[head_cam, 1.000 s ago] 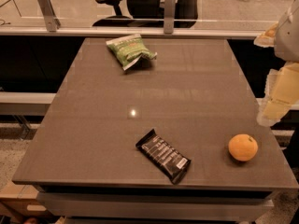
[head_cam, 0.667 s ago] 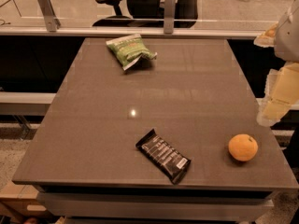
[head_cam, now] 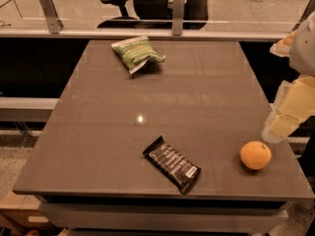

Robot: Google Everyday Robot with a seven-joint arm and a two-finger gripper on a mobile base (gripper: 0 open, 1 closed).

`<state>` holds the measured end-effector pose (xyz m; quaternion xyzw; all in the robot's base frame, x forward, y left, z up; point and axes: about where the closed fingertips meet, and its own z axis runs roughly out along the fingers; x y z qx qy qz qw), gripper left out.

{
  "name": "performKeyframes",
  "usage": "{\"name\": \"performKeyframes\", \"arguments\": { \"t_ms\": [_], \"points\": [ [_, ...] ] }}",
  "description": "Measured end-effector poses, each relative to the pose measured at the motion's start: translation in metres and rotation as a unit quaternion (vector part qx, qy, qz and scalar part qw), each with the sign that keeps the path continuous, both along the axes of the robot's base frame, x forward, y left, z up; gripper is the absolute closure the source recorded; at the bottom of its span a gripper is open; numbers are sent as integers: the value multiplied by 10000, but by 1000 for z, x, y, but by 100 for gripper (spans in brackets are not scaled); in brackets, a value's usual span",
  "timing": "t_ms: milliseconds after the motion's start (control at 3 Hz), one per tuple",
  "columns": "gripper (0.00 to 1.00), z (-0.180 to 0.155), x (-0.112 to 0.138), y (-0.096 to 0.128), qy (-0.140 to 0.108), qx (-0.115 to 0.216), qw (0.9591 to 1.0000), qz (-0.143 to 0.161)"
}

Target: Move rxbar chocolate near green jalapeno chip bag

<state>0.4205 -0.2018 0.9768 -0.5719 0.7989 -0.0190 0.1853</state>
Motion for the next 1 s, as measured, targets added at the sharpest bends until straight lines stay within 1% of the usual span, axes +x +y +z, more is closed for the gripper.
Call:
{"name": "performKeyframes", "arguments": {
  "t_ms": [333, 667, 1000],
  "points": [
    [0, -3, -23, 11, 28, 398, 9988, -267],
    [0, -14, -43, 26, 192, 801, 9957, -435],
    [0, -40, -51, 40, 522, 1309, 9877, -683]
  ]
}}
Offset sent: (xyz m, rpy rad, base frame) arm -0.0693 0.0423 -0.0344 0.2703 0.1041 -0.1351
